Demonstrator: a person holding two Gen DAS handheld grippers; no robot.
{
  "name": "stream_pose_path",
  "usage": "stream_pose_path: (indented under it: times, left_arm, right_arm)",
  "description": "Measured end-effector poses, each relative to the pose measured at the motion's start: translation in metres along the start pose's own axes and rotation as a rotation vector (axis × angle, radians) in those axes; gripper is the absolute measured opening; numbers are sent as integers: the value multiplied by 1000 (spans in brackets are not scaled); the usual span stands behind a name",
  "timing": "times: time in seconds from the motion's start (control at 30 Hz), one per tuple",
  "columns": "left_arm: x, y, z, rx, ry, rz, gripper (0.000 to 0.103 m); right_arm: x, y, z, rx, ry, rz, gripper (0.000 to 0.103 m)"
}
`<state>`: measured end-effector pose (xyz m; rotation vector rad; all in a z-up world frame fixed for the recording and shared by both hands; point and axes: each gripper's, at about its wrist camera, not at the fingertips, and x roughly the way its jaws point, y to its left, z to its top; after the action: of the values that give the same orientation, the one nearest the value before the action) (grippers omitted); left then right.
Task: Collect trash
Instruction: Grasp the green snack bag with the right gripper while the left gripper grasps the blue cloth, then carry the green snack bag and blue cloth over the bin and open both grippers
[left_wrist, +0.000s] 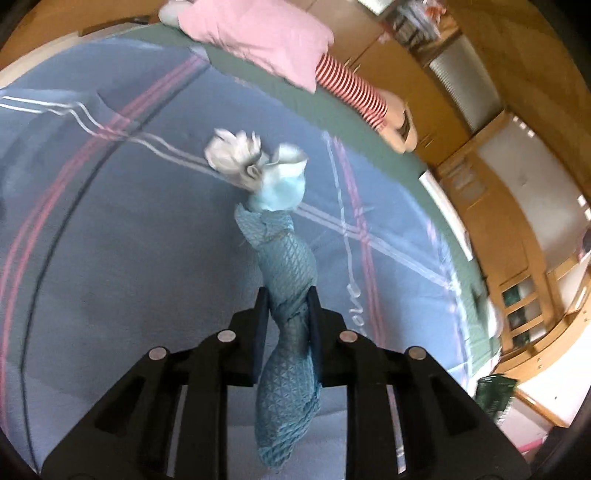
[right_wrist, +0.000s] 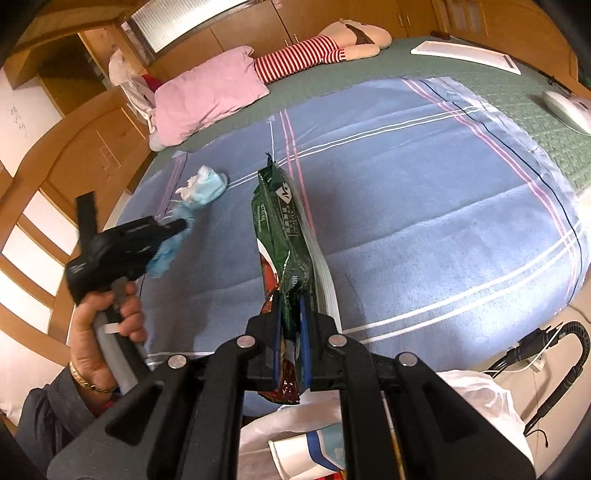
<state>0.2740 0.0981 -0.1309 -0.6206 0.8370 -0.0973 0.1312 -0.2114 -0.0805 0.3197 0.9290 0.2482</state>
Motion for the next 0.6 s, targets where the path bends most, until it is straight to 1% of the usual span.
stream_pose_path:
  times: [0.03, 0.07, 0.13, 0.2, 0.3, 0.33, 0.5, 0.57, 0.6]
  left_arm:
    - [-7, 0, -3, -2, -11, -3, 21]
    - [-14, -3, -5, 12, -30, 15, 21]
    - [-23, -14, -10, 85, -81, 95, 21]
    - [-36, -34, -22, 207, -153, 211, 21]
    - [-52, -55, -46, 316, -214, 294, 21]
    - [-61, -54, -49, 333, -224, 309, 21]
    - [-85, -68, -83, 423, -270, 376, 21]
    - [-100, -73, -93, 431, -291, 408, 21]
    - [-107, -73, -97, 423, -293, 402, 21]
  right_arm:
    - [-1, -1, 0, 1, -2, 1, 10]
    - [-1, -1, 0, 2, -4, 0, 10]
    - [-1, 1, 0, -2, -10, -17, 10]
    - [-3, 7, -3, -21, -24, -36, 10]
    - [-6, 17, -4, -64, -44, -70, 10]
    - [-7, 19, -5, -72, -47, -73, 10]
    - [-19, 34, -8, -115, -81, -72, 10]
    - [-30, 38, -9, -125, -98, -56, 10]
    - [-35, 39, -8, -131, -106, -54, 10]
